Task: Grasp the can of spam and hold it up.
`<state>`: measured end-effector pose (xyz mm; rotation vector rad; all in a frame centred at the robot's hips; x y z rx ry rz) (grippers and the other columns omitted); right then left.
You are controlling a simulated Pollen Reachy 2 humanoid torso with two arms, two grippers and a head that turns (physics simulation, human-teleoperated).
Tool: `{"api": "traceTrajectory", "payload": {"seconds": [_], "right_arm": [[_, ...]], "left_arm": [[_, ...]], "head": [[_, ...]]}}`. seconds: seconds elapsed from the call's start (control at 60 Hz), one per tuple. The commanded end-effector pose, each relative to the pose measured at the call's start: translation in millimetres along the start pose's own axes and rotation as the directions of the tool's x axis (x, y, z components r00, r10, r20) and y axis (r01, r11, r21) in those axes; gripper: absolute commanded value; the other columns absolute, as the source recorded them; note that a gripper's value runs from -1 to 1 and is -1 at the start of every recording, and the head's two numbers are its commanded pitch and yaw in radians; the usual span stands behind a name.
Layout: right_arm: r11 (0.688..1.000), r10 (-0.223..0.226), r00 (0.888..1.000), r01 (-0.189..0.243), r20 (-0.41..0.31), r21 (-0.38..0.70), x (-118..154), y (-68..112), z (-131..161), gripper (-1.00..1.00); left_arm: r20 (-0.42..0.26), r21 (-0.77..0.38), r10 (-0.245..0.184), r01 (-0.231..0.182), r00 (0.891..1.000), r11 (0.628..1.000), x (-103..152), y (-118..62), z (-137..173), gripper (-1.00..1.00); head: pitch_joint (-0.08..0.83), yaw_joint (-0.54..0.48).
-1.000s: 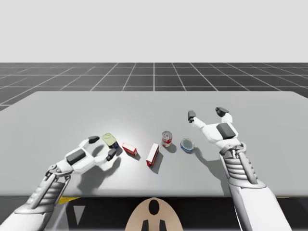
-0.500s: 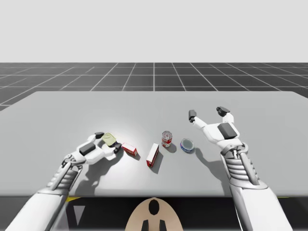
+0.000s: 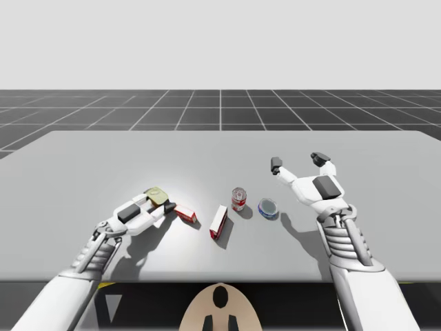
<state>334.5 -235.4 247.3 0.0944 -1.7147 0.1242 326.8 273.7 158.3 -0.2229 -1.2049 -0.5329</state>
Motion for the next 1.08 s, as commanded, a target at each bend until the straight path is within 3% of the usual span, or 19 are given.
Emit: {"api": "traceTrajectory", "payload": {"seconds": [0.017, 0.15, 0.333, 0.617, 0.783, 0.95, 1.083], "right_arm": [[1.0, 0.0, 1.0, 0.0, -0.001, -0.001, 0.1, -0.2, 0.2, -1.0], [1.0, -0.001, 1.0, 0.001, -0.002, 0.0, 0.2, -0.6, 0.4, -1.0], [1.0, 0.0, 1.0, 0.0, 0.0, -0.004, 0.6, -1.4, 0.5, -1.0], [1.0, -0.009, 1.0, 0.008, -0.026, -0.017, 0.5, -3.1, -0.2, -1.0], [1.0, -0.01, 1.0, 0.009, -0.028, -0.018, 0.8, -3.8, -0.2, -1.0], [1.0, -0.009, 1.0, 0.008, -0.028, -0.018, 0.2, -5.0, -1.1, -1.0], [1.0, -0.005, 1.0, 0.004, -0.029, -0.022, -0.1, -5.9, -1.1, -1.0]], "left_arm": [[-0.042, 0.025, -0.012, 0.013, 0.999, 1.0, -12.0, 3.2, 3.0, 1.0], [-0.039, 0.023, -0.019, 0.02, 0.999, 1.0, -11.5, 1.7, 4.6, 1.0], [-0.028, 0.025, -0.029, 0.03, 0.999, 0.999, -3.8, 1.8, 9.9, 1.0], [0.058, 0.092, -0.065, 0.059, 0.996, 0.994, 47.7, 11.9, 41.0, 1.0], [0.133, 0.151, -0.099, 0.078, 0.986, 0.985, 87.7, 17.6, 62.8, 1.0], [0.228, 0.226, -0.183, 0.13, 0.956, 0.965, 141.2, 15.0, 83.0, 1.0], [0.304, 0.296, -0.27, 0.179, 0.914, 0.938, 189.4, 5.0, 98.8, 1.0]], "head": [[0.441, 0.38], [0.359, 0.39], [0.335, 0.39], [0.338, 0.38], [0.334, 0.38], [0.329, 0.38], [0.326, 0.38]]}}
